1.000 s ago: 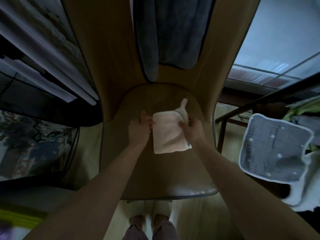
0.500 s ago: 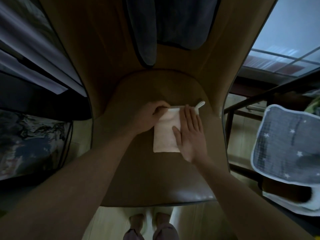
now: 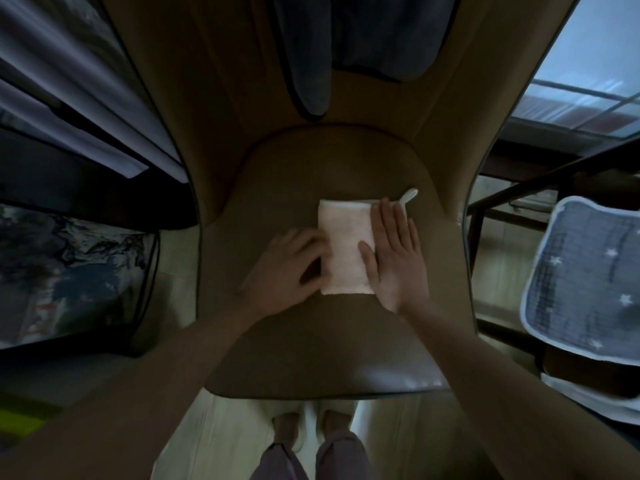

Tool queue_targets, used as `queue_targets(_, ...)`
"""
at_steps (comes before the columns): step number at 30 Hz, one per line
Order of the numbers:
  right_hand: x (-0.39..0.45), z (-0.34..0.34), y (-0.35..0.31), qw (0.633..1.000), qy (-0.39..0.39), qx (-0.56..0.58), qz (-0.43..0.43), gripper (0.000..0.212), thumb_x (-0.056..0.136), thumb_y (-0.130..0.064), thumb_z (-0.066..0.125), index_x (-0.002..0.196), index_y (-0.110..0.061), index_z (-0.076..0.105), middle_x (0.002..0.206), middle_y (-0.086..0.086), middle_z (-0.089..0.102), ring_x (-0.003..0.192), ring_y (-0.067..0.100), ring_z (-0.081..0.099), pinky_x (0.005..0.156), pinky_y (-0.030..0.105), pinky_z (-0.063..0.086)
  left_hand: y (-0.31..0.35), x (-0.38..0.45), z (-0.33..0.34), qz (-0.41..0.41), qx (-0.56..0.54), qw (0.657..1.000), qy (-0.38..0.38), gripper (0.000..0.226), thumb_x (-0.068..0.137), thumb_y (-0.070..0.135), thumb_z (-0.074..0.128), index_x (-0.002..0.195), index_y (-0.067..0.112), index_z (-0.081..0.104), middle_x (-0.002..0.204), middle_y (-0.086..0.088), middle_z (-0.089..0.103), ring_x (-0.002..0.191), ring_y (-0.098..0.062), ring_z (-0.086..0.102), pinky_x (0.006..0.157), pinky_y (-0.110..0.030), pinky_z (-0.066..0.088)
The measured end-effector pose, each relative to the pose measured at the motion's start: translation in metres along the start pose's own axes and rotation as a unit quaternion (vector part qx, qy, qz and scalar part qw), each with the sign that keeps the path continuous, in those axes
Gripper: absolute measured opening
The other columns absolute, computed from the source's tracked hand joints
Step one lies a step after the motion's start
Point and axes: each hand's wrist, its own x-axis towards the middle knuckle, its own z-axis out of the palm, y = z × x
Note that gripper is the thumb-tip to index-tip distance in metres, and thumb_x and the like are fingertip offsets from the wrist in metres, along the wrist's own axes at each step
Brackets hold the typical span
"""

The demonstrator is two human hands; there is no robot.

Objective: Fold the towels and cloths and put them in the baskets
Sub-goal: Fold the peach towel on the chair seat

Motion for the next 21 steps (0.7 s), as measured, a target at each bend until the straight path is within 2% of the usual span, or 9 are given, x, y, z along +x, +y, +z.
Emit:
queue_targets(5,-0.001,-0.002,-0.002,1.0,-0.001,-0.016,0.0,0.064,0.101,-0.047,0.015,0.152,-0.011,0.002,0.16,0.007,0.001,0.148,0.02,-0.004,0.121,0.035,-0.001,0.004,0.003,0.006,0.045,0.047,0.997,-0.04,0.036,0.084,0.049,0.054,0.11,0.027,0.064,0.134,0.003,0.052,0.129,-0.014,0.034,0.107,-0.033,0.023)
queue_targets(8,-0.001,-0.003,-0.004,1.0,0.0,-0.023,0.001,0.064,0.101,-0.047,0.015,0.152,-0.009,0.006,0.16,0.009,0.004,0.148,0.021,-0.001,0.121,0.037,0.002,0.004,0.015,0.001,0.087,0.058,0.993,-0.057,0.026,0.084,0.047,0.061,0.1,0.028,0.067,0.14,0.003,0.049,0.139,-0.016,0.028,0.118,-0.035,0.007)
queue_targets(12,-0.002,-0.004,-0.003,0.999,-0.008,-0.035,0.002,0.064,0.101,-0.046,0.017,0.153,-0.01,0.005,0.16,0.008,0.003,0.148,0.02,-0.002,0.121,0.038,0.004,0.005,0.019,0.0,0.039,0.078,0.992,-0.092,0.023,0.084,0.048,0.059,0.101,0.033,0.057,0.156,0.009,0.023,0.147,-0.012,-0.001,0.119,-0.042,-0.009)
queue_targets(14,-0.003,-0.005,-0.001,0.999,-0.011,-0.039,0.001,0.064,0.101,-0.047,0.017,0.153,-0.01,0.006,0.16,0.008,0.003,0.149,0.02,-0.002,0.121,0.038,0.004,0.004,0.021,0.003,0.015,0.087,0.989,-0.121,0.033,0.085,0.048,0.059,0.111,0.031,0.049,0.159,0.009,0.009,0.146,-0.009,-0.01,0.118,-0.046,-0.01)
queue_targets(16,-0.004,-0.004,0.0,0.999,-0.017,-0.045,0.003,0.065,0.101,-0.047,0.017,0.153,-0.011,0.005,0.161,0.007,0.001,0.148,0.02,-0.003,0.121,0.037,0.003,0.0,0.022,0.006,-0.002,0.08,0.986,-0.146,0.062,0.085,0.053,0.057,0.137,0.028,0.033,0.16,0.007,-0.003,0.145,-0.008,-0.013,0.118,-0.047,-0.011)
queue_targets(17,-0.004,-0.004,0.0,0.999,-0.019,-0.048,0.004,0.065,0.101,-0.048,0.017,0.153,-0.011,0.004,0.161,0.006,0.0,0.148,0.019,-0.003,0.121,0.037,0.004,-0.004,0.023,0.007,-0.003,0.083,0.984,-0.156,0.078,0.085,0.057,0.055,0.147,0.025,0.019,0.16,0.007,-0.009,0.145,-0.008,-0.015,0.118,-0.047,-0.011)
queue_targets(19,-0.003,-0.005,-0.001,0.998,-0.021,-0.051,0.003,0.065,0.101,-0.048,0.018,0.153,-0.011,0.004,0.16,0.007,-0.001,0.148,0.019,-0.004,0.121,0.037,0.004,-0.01,0.026,0.007,0.004,0.1,0.98,-0.172,0.098,0.085,0.064,0.049,0.151,0.022,-0.01,0.158,0.005,-0.019,0.144,-0.009,-0.018,0.117,-0.049,-0.011)
queue_targets(21,0.002,-0.007,0.001,0.998,-0.024,-0.053,0.002,0.065,0.101,-0.048,0.017,0.153,-0.011,0.004,0.16,0.007,-0.001,0.148,0.019,-0.004,0.121,0.037,0.003,-0.015,0.033,0.005,0.008,0.117,0.976,-0.184,0.104,0.084,0.069,0.044,0.148,0.021,-0.023,0.156,0.004,-0.025,0.144,-0.01,-0.021,0.117,-0.049,-0.012)
